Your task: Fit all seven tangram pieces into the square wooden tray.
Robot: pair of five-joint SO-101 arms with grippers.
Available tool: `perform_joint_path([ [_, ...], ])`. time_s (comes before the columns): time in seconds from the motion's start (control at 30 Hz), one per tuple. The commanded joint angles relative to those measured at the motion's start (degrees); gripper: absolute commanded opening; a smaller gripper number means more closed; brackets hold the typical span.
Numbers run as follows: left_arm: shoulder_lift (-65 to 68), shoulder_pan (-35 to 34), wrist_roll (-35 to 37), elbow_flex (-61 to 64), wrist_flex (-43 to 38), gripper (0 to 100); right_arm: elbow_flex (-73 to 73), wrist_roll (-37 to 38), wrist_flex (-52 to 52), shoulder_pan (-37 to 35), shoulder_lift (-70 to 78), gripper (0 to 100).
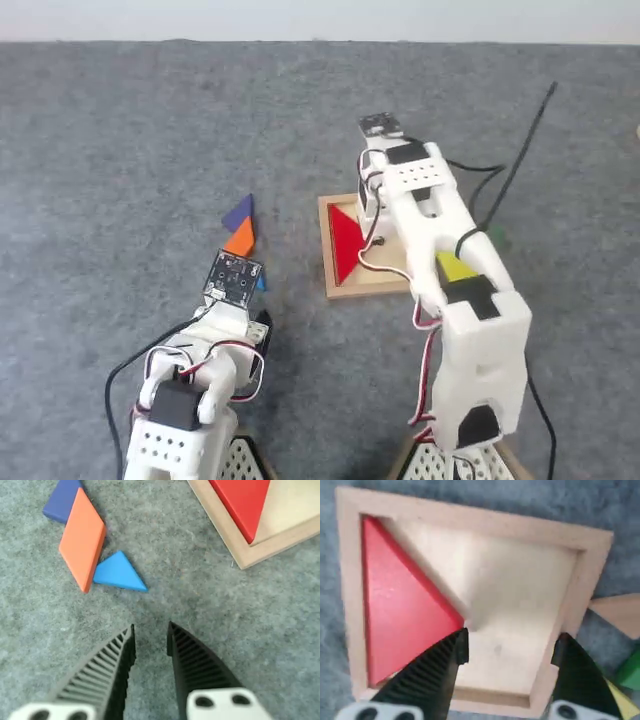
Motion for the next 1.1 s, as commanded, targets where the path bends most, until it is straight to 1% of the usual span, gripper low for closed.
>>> perform_joint_path([
  [0.0, -1.2, -0.2, 0.5, -0.8, 0.3, 10, -1.8, 0.0, -0.8, -1.4, 0.7, 27.7],
  [0.27, -1.2, -0.2, 0.5, -0.8, 0.3, 10, -2.5, -0.1, -0.9, -5.2, 0.5, 27.7],
  [0.37, -1.2, -0.2, 0.5, -0.8, 0.3, 10, -2.6, 0.2, 0.0, -3.5, -1.6, 27.7],
  [0.5, -1.2, -0.2, 0.5, -0.8, 0.3, 10, -2.6, 0.6, 3.6, 1.5, -10.4, 27.7],
  [0.6, -1.2, -0.2, 0.5, -0.8, 0.3, 10, -2.5, 4.8, 7.9, 4.6, -19.1, 27.7],
  [0.73, -1.2, -0.2, 0.5, -0.8, 0.3, 10, -1.8, 12.5, 13.3, 10.3, -27.6, 27.7],
  [0.83, -1.2, -0.2, 0.5, -0.8, 0.3, 10, 2.1, 19.6, 13.9, 14.7, -28.3, 27.7],
  [0.9, -1.2, -0.2, 0.5, -0.8, 0.3, 10, 7.2, 26.9, 12.2, 16.0, -27.4, 27.9],
  [1.07, -1.2, -0.2, 0.5, -0.8, 0.3, 10, 23.6, 48.5, 2.7, 16.2, -25.8, 28.1],
])
